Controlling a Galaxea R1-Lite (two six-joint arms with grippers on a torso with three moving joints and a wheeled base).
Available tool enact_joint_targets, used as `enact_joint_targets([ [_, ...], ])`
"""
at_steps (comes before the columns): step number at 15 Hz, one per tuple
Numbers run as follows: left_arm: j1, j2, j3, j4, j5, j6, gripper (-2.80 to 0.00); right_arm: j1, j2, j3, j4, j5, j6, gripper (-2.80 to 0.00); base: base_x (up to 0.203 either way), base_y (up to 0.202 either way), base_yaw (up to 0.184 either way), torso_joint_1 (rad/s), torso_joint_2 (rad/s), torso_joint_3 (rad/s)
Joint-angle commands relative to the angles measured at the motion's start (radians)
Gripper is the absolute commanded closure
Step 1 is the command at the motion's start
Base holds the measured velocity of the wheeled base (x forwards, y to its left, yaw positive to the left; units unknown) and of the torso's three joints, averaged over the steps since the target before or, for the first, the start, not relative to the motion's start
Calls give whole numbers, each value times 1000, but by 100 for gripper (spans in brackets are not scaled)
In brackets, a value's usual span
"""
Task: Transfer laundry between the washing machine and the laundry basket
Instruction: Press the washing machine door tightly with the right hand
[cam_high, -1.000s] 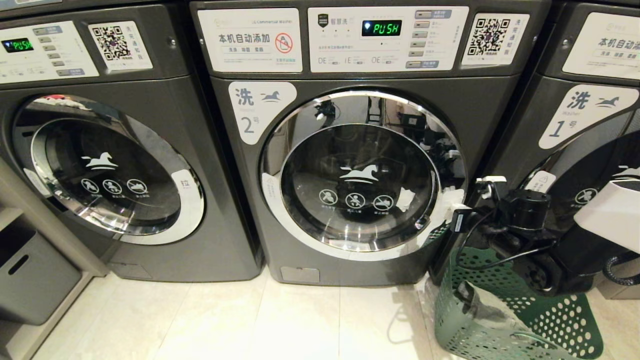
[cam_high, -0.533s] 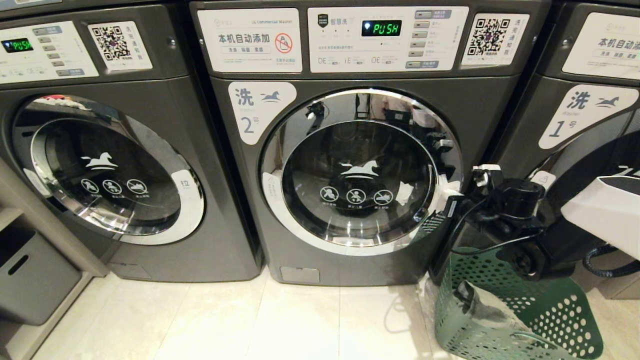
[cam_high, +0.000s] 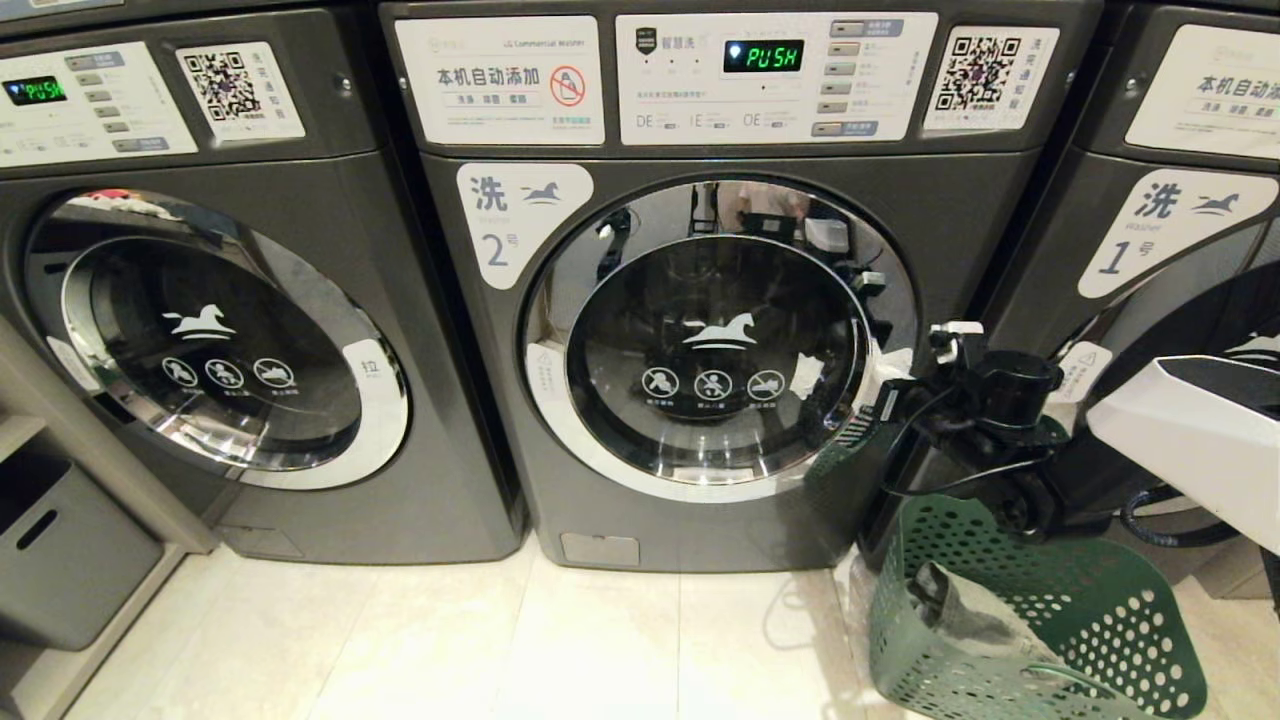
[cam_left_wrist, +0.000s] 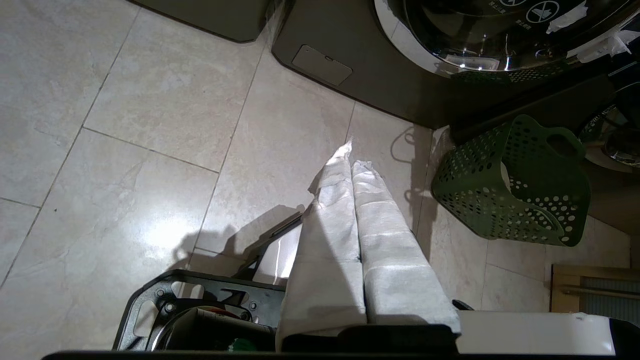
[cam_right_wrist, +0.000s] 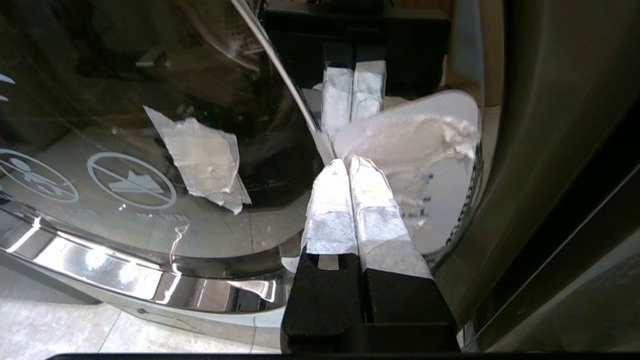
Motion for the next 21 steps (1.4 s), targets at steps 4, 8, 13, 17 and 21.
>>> enact_joint_targets([
  [4, 23, -1, 8, 4, -1, -3, 0, -2, 75, -14, -131, 0, -3, 0, 0, 0, 0, 0, 0, 0],
  [8, 31, -8, 3, 17, -1, -3, 0, -10, 82, -14, -149, -3, 0, 0, 0, 0, 0, 0, 0, 0],
  [13, 31, -8, 4, 23, -1, -3, 0, -17, 79, -41, -155, -3, -2, 0, 0, 0, 0, 0, 0, 0],
  [17, 31, -2, 10, 23, -2, -3, 0, -17, 55, -33, -191, -5, -11, 0, 0, 0, 0, 0, 0, 0],
  [21, 31, -7, 3, 39, -4, -3, 0, -14, 58, -25, -192, -5, -67, 0, 0, 0, 0, 0, 0, 0],
])
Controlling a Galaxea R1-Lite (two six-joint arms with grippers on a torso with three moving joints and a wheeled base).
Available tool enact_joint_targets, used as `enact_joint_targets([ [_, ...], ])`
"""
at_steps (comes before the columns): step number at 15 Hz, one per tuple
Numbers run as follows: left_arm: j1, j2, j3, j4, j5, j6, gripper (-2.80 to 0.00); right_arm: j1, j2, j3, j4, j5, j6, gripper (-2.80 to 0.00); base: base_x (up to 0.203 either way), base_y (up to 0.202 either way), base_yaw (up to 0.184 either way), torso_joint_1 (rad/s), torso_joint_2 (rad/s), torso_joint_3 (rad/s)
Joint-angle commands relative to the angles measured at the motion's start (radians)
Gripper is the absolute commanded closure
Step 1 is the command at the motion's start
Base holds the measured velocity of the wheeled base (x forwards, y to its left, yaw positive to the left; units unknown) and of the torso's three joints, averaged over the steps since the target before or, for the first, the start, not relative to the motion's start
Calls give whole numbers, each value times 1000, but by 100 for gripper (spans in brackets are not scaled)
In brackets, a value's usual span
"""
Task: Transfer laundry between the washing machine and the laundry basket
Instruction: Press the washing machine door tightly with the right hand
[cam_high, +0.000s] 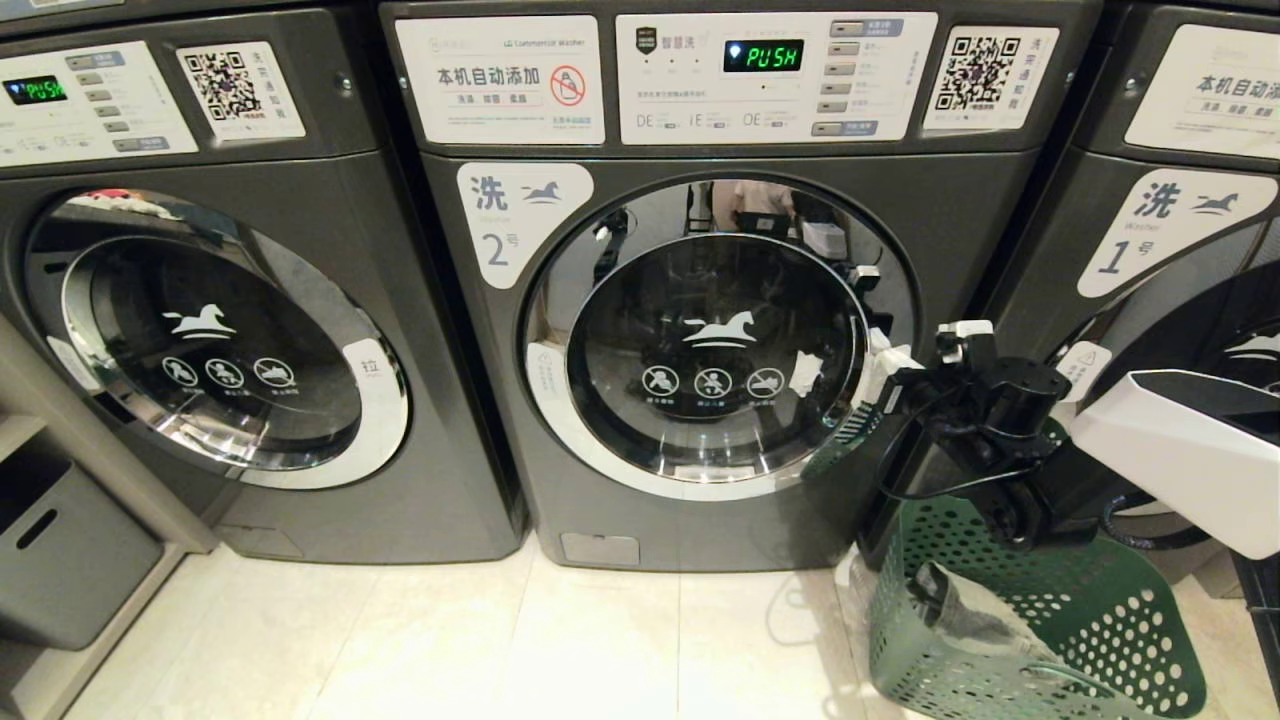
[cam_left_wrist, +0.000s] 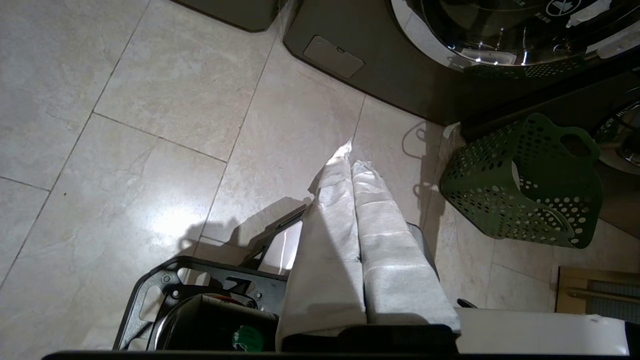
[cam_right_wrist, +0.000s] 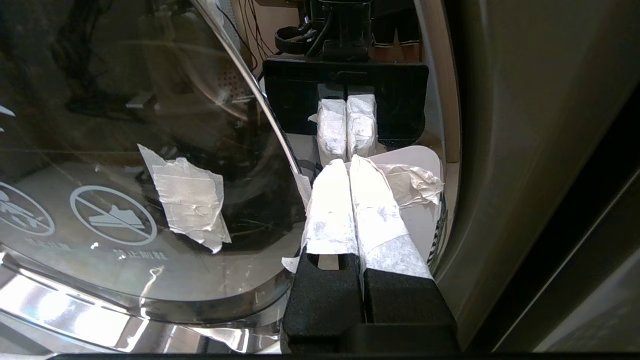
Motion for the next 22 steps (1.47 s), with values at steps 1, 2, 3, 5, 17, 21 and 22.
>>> enact_joint_targets([
  [1, -1, 0, -11, 23, -2, -2, 0, 5, -3, -3, -6, 1, -6, 0, 0, 0, 0, 0, 0, 0],
  [2, 0, 0, -9, 27, -2, 0, 0, 7, -1, -4, -6, 1, -9, 0, 0, 0, 0, 0, 0, 0],
  [3, -2, 0, -6, 28, -2, 3, 0, 12, 4, -4, -7, 1, -8, 0, 0, 0, 0, 0, 0, 0],
  [5, -2, 10, -8, 33, 0, 28, 0, 16, 14, -25, -27, 1, -7, 0, 0, 0, 0, 0, 0, 0],
  [17, -2, 14, -11, 28, -2, 70, 0, 10, 103, -138, -53, -6, -7, 0, 0, 0, 0, 0, 0, 0],
  [21, 0, 14, -17, 31, 1, 72, 0, 9, 115, -144, -53, -15, -7, 0, 0, 0, 0, 0, 0, 0],
  [22, 0, 14, -19, 31, 1, 72, 0, 7, 117, -146, -53, -15, -7, 0, 0, 0, 0, 0, 0, 0],
])
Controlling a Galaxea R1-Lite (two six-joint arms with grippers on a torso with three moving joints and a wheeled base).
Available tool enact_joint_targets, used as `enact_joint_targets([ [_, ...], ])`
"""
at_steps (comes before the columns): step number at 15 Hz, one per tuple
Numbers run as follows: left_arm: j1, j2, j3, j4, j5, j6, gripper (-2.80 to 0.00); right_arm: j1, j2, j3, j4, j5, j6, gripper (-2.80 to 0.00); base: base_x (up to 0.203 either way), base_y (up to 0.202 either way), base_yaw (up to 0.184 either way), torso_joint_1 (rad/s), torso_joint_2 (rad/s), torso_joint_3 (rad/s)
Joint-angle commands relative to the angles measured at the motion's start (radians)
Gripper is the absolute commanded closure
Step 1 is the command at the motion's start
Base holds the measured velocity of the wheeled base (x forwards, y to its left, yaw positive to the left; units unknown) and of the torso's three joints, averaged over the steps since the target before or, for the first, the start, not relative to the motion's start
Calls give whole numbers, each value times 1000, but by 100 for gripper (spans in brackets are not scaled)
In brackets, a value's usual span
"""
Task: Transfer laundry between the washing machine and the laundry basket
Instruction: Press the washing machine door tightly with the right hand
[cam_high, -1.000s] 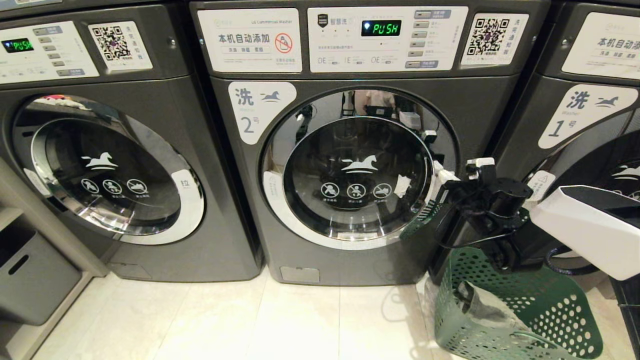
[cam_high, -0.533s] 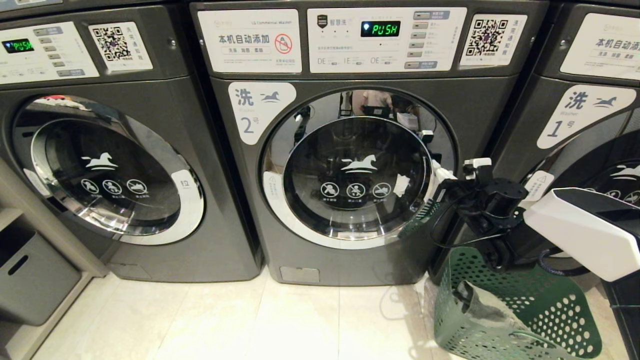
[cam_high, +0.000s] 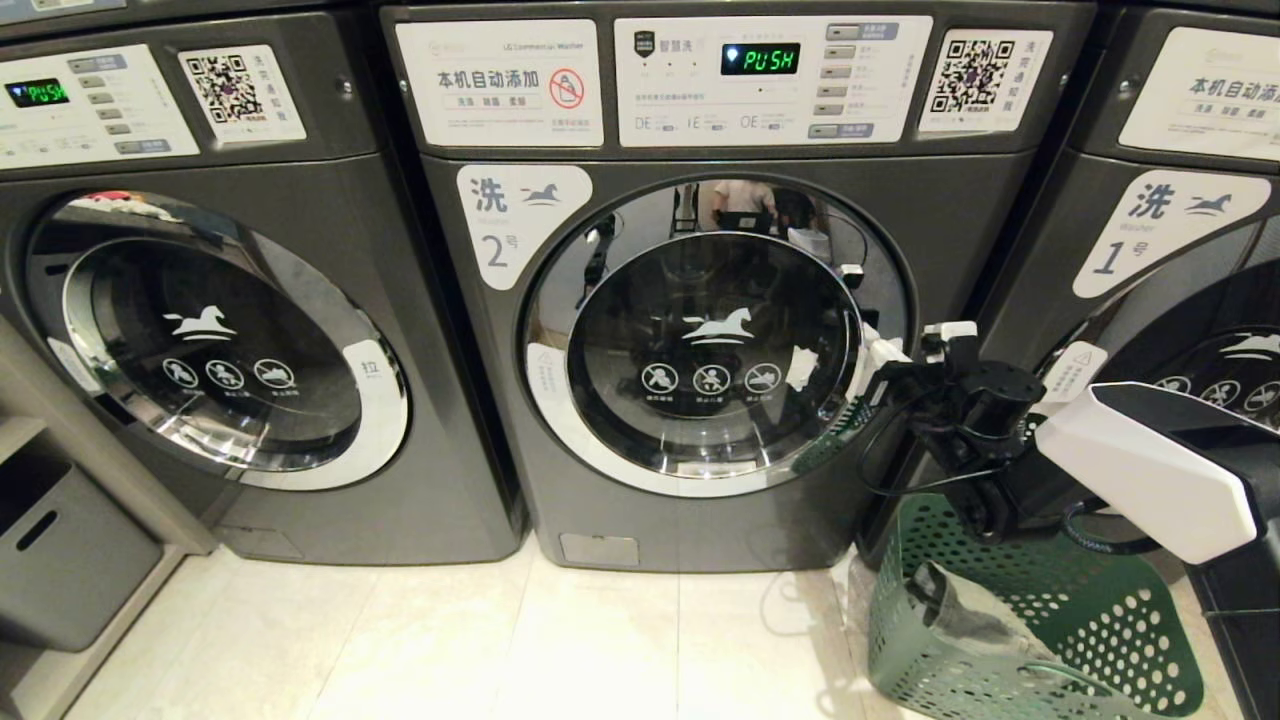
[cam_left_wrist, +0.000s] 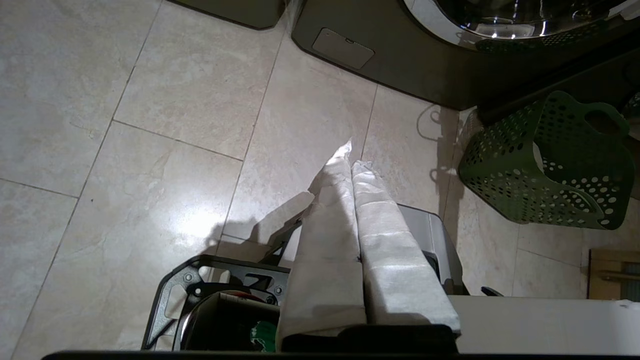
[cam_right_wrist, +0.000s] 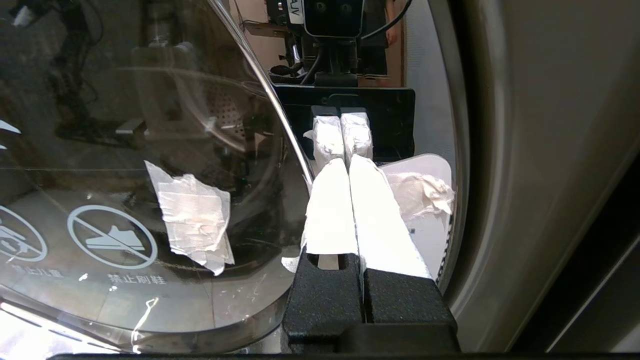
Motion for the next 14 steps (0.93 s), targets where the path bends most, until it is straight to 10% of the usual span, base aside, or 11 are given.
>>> enact_joint_targets([
  [1, 0, 1, -6, 5, 1, -2, 0, -2, 9, -2, -9, 2, 1, 0, 0, 0, 0, 0, 0, 0],
  [5, 0, 5, -20, 4, 1, -1, 0, -5, -85, 150, -9, -4, 6, 0, 0, 0, 0, 0, 0, 0],
  [14, 42, -18, -29, -10, -13, 48, 0, 17, -757, 1075, -1, 61, -9, 0, 0, 0, 0, 0, 0, 0],
])
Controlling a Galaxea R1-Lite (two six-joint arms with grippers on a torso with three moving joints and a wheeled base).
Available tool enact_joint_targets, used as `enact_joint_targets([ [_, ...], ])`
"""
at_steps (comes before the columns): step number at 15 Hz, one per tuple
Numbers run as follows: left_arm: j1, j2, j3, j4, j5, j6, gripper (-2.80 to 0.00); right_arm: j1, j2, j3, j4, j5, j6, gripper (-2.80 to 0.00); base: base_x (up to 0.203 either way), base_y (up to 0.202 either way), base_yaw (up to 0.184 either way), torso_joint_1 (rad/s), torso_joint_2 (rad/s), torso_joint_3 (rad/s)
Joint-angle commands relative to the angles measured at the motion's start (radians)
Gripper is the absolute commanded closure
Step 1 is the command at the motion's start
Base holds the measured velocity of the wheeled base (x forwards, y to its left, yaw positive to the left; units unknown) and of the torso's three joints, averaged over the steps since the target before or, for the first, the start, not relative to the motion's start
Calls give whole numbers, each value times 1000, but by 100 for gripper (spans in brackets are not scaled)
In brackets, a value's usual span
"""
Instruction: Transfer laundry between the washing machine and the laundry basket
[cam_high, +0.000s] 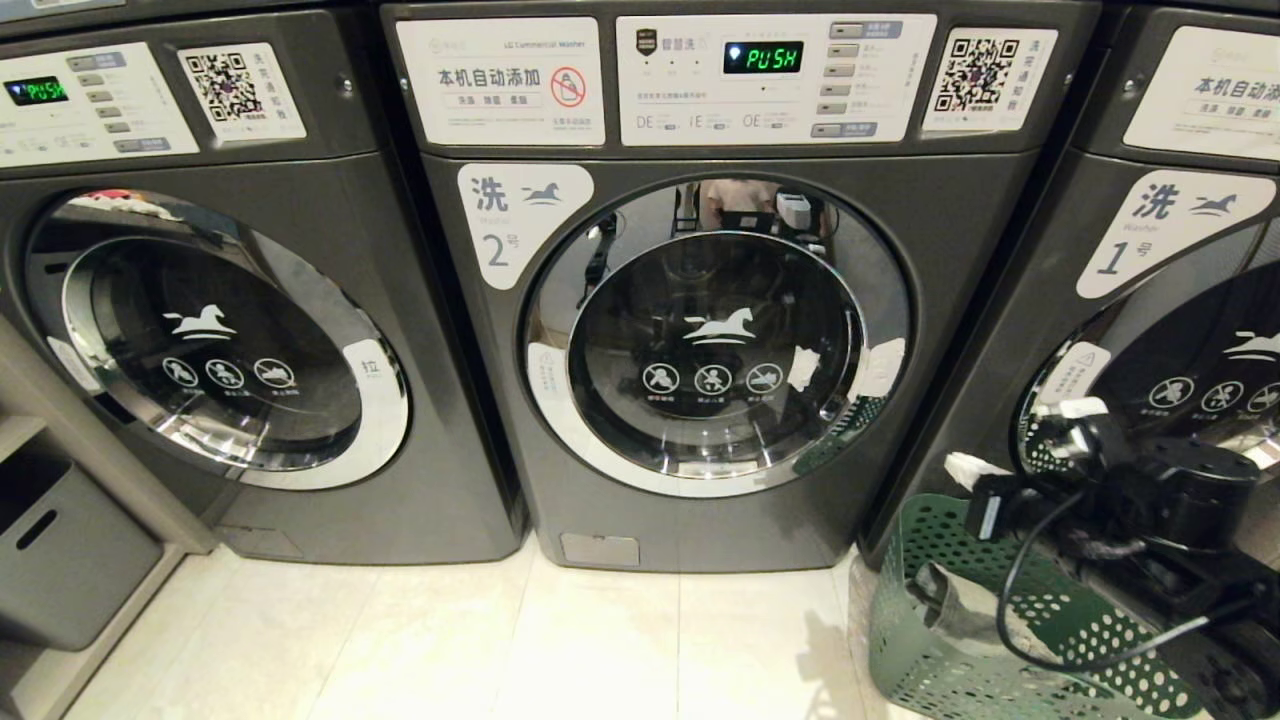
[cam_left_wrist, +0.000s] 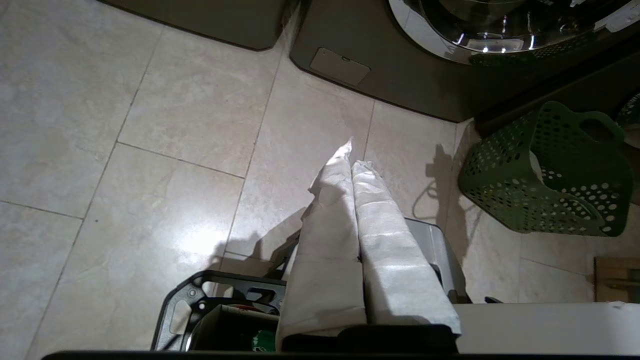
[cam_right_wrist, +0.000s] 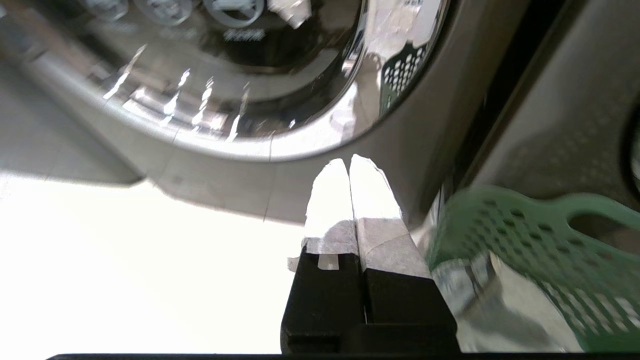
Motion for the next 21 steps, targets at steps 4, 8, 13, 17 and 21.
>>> enact_joint_targets([
  [4, 184, -154, 34, 10, -124, 167, 0, 9, -434, 296, 43, 10, -94, 0, 0, 0, 0, 0, 0, 0],
  [8, 226, -187, 119, 17, -244, 227, 0, 10, -742, 314, 331, 7, -151, 0, 0, 0, 0, 0, 0, 0],
  [13, 230, -189, 372, -82, -130, 380, 0, 11, -1234, 315, 939, -8, -176, 0, 0, 0, 0, 0, 0, 0],
  [17, 225, -189, 645, -381, -176, 418, 0, 14, -1592, 208, 1737, -60, -169, 0, 0, 0, 0, 0, 0, 0],
  [21, 201, -158, 700, -491, -369, 418, 0, 15, -1625, 221, 1671, -88, -170, 0, 0, 0, 0, 0, 0, 0],
])
